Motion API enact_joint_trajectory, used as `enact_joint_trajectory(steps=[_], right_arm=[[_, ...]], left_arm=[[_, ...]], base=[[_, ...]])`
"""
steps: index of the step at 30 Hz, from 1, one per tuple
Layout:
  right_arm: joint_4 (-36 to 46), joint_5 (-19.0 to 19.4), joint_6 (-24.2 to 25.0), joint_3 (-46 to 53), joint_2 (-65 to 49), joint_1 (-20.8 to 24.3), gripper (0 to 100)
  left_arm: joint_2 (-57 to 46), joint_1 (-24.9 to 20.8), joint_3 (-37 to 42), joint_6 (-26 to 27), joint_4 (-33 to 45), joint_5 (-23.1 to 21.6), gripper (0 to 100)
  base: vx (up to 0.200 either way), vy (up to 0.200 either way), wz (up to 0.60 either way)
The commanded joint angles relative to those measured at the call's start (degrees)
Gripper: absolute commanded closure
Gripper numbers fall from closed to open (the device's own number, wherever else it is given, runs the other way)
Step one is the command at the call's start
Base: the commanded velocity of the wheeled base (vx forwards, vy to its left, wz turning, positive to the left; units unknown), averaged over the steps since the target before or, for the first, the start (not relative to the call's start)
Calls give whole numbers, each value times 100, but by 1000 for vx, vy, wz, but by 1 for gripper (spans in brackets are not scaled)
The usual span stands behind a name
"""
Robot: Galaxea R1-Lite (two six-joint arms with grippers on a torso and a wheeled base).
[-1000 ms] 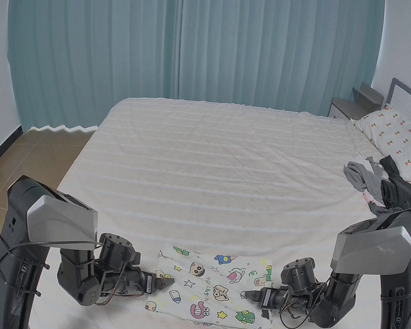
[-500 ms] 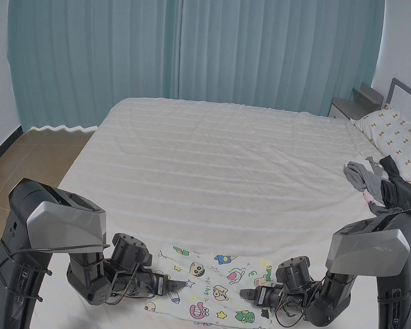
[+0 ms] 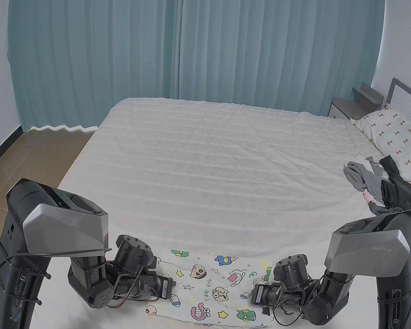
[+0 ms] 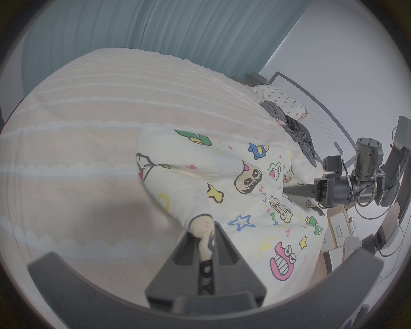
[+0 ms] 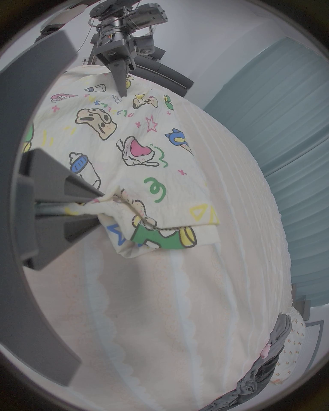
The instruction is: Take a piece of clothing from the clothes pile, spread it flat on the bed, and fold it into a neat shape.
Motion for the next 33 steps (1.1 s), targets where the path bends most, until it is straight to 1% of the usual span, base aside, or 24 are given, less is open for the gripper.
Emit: enact_joint_trajectory(steps=[1, 3, 7, 9, 11, 13, 16, 24, 33], right_arm=[[-39, -12, 102, 79, -232, -22, 100], [-92, -12, 137, 132, -346, -48, 100], [-197, -12, 172, 290, -487, -48, 100], [-285, 5, 260, 369, -636, -39, 100], [-276, 120, 418, 440, -865, 40, 100], [-259, 216, 444, 501, -979, 119, 100], [-259, 207, 444, 501, -1005, 154, 100], [-259, 207, 471, 545, -1084, 154, 100], [-250, 207, 471, 686, -1304, 136, 100]], left_arm=[[-380, -6, 66, -14, 136, -8, 100], [-485, -6, 84, -67, 233, -8, 100], [-661, -33, 101, -453, 251, 45, 100], [-740, -33, 110, -497, 286, 45, 100], [-802, -41, 128, -541, 286, 54, 100], [-846, -41, 154, -559, 286, 54, 100], [-890, -85, 172, -576, 286, 62, 100], [-1136, -270, 435, -655, 277, 62, 100], [-1232, -498, 470, -805, 277, 62, 100]], base=[[0, 0, 0], [0, 0, 0], [0, 0, 0], [0, 0, 0], [0, 0, 0], [0, 0, 0], [0, 0, 0], [0, -200, 0], [0, -200, 0]])
